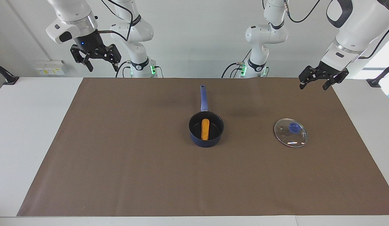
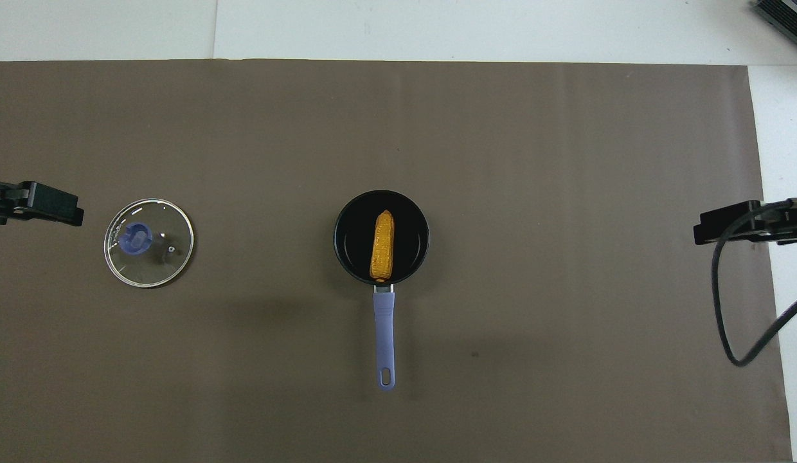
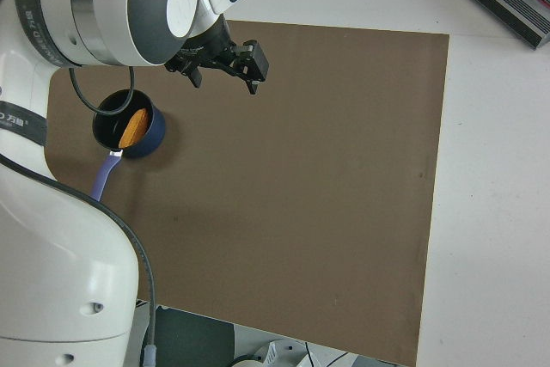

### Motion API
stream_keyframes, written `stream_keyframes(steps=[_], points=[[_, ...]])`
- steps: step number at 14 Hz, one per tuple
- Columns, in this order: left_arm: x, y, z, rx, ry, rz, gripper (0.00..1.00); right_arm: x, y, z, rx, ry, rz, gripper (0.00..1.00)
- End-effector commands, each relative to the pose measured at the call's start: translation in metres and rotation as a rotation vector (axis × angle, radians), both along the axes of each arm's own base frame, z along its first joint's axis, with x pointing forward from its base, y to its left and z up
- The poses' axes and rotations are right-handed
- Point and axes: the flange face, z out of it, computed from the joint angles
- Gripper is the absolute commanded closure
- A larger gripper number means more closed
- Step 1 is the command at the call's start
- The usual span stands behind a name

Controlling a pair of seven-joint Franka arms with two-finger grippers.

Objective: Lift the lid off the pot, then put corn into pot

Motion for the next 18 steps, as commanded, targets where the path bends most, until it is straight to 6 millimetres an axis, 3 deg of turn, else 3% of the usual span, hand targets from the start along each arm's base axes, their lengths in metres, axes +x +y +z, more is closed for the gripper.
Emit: stream_keyframes(steps=[1,10,18], points=[[-0.004,0.002,0.003,0.004,0.003,-0.013,0.0,-0.008,-0.002,0.0,0.018,0.007,0.007,0.0],[-0.005,0.001,0.003,0.004,0.003,-0.014,0.0,0.001,-0.01,0.001,-0.019,-0.038,0.007,0.0],[-0.005,0.001,0.003,0.004,0.003,-0.014,0.0,-0.004,-0.012,-0.002,-0.021,-0.028,0.007,0.0]])
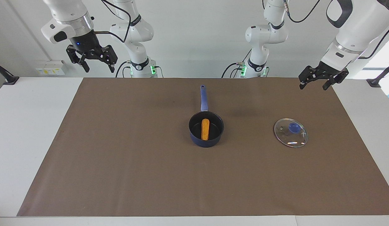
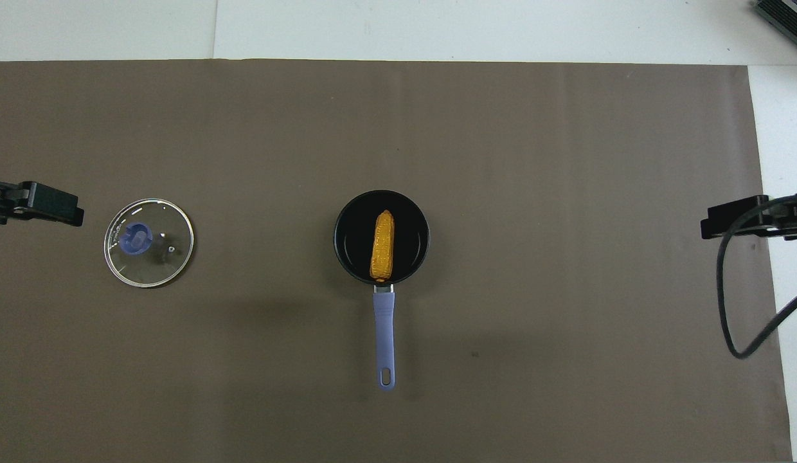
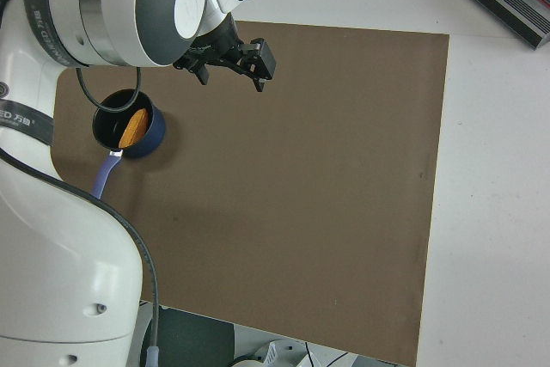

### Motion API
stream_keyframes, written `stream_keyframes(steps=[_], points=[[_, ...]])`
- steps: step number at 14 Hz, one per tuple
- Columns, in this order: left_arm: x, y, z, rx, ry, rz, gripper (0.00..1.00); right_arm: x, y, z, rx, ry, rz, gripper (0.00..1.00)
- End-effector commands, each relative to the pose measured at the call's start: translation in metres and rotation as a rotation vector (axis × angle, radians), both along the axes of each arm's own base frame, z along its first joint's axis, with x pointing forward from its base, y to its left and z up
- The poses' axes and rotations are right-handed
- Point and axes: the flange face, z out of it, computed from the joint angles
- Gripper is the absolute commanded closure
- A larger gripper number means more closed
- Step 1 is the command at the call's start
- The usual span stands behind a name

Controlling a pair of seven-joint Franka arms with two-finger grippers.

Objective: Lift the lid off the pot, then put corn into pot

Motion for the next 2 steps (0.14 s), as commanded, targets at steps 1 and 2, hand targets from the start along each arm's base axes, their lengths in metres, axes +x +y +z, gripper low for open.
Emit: stream_keyframes(steps=[1,2], points=[[-0.0045,0.0025,0.0034,0.004,0.003,-0.011,0.0,-0.0063,-0.0059,-0.0012,-0.012,-0.012,0.019,0.0],[-0.0045,0.0025,0.0034,0.004,0.003,-0.009,0.0,-0.0061,-0.0059,-0.0011,-0.012,-0.013,0.019,0.0]])
